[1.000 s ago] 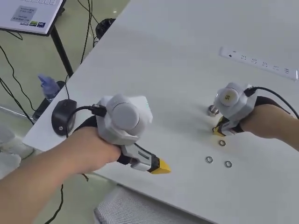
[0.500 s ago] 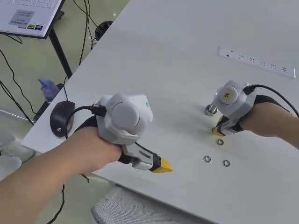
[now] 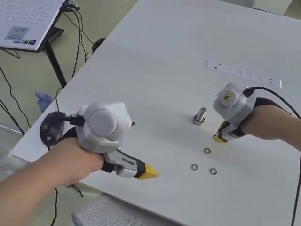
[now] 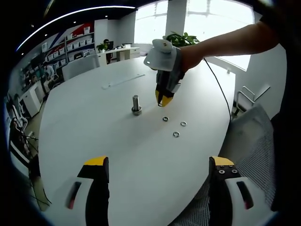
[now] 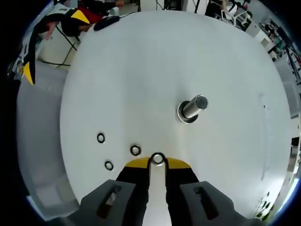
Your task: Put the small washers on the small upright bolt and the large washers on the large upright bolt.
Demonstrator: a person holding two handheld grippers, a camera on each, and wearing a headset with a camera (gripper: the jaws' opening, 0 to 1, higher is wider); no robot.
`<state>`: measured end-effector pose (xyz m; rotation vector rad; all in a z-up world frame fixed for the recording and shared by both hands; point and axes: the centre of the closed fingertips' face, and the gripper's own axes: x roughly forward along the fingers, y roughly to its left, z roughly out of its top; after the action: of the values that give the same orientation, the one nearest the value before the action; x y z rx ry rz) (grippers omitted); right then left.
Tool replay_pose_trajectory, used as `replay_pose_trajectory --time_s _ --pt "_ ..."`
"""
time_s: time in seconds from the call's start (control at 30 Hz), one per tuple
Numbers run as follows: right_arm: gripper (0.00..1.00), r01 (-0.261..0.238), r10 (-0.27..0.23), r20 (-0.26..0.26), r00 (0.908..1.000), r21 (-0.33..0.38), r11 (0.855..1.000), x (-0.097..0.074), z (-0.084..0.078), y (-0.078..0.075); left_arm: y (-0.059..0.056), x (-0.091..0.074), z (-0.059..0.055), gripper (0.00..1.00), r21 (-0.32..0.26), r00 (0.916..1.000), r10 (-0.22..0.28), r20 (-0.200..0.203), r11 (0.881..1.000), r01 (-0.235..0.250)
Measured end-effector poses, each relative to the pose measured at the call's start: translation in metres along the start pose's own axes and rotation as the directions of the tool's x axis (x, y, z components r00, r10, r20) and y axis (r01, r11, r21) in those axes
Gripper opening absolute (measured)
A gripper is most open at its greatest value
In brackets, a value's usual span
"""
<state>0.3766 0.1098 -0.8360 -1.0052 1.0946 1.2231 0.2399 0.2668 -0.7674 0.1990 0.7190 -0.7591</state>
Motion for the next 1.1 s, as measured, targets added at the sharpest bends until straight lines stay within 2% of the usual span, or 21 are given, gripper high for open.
replay_pose_trajectory --time_s 0.1,0.37,0.57,0.7,1.1 --pt "0.12 0.007 -0.007 0.012 0.9999 0.002 1.000 -0.005 0.002 -0.003 -0.001 0.001 0.002 0.88 -0.023 0.9999 0.004 0.014 1.000 -0.003" --pt "0.12 0.019 -0.019 0.028 0.9994 -0.008 1.000 -0.021 0.013 -0.016 -0.001 0.000 0.003 0.90 -0.013 0.9997 0.021 0.008 1.000 -0.021" --pt "0.12 0.038 -0.038 0.047 0.9982 0.010 0.999 -0.033 0.013 -0.028 -0.002 -0.004 0.001 0.89 -0.010 0.9996 0.027 0.005 1.000 -0.027" --pt "0.12 0.060 -0.061 0.051 0.9968 0.019 0.998 -0.040 0.007 -0.042 -0.003 -0.007 -0.001 0.89 -0.011 0.9995 0.029 0.007 1.000 -0.029" --pt "0.12 0.108 -0.112 0.050 0.9924 0.078 0.991 -0.059 -0.023 -0.066 -0.009 -0.005 -0.005 0.89 -0.008 0.9998 0.016 -0.009 1.000 -0.016"
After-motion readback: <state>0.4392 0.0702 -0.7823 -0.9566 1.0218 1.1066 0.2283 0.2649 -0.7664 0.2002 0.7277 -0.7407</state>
